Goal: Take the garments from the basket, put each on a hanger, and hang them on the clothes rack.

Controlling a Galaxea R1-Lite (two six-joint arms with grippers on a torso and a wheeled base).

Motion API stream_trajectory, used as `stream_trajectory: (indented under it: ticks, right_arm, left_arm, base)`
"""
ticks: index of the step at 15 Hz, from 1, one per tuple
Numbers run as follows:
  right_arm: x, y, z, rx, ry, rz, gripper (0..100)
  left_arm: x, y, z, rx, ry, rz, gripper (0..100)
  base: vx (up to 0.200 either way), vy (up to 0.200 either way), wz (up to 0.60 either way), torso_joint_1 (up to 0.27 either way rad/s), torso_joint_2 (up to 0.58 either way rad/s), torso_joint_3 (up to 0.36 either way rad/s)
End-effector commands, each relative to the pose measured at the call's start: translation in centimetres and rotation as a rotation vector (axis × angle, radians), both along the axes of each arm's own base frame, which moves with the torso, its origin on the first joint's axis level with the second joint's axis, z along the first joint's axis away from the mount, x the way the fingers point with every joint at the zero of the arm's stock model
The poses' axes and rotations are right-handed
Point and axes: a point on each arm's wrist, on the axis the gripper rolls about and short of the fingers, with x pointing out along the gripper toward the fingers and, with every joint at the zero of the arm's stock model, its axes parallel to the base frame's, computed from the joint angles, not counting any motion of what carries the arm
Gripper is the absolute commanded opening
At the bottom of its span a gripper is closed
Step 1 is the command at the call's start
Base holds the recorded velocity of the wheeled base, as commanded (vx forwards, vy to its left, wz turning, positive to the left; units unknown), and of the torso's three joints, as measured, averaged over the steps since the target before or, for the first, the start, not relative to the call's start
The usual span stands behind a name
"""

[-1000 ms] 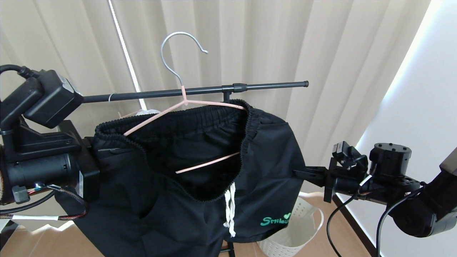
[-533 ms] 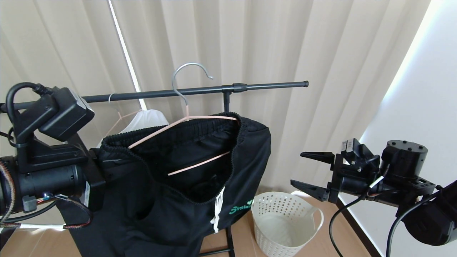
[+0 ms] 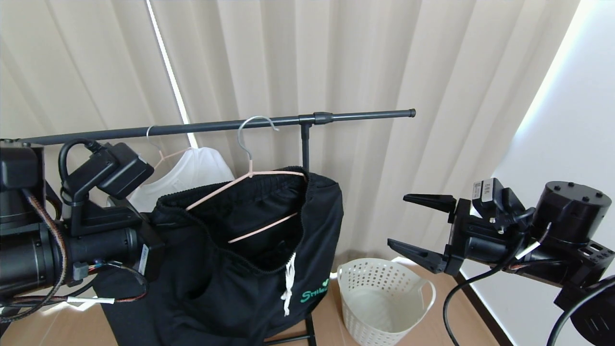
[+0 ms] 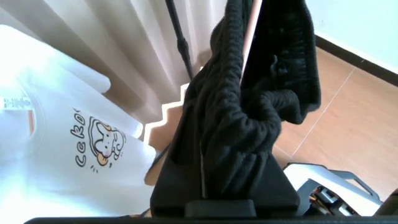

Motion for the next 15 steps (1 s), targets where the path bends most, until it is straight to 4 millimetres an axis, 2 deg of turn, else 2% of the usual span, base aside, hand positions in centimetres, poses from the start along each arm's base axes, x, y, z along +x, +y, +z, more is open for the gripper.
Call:
stream_trajectory:
  ticks: [1,7,15]
  right_arm:
    - [-0.5,0.3,0.9,0.009,-0.032,0.009,100]
    - [-0.4,0.3,1.2,0.01,-0.042,-0.017,100]
    - [-0.3,0.3,1.0,0.007,-0.035,-0.026,100]
  left_arm:
    - [0.7,0.1,-1.2,0.012,0.042,0.015,0]
    - [2.0,0.8,-2.0,0.02,0.068,0.064,0]
    - [5.2,1.8,-3.3,-0.019,0.041,0.155,0]
  base:
    - [0.0,0.0,0.0,0.0,0.0,0.0]
    - [0.0,0.0,0.0,0.0,0.0,0.0]
    - [0.0,0.0,0.0,0.0,0.0,0.0]
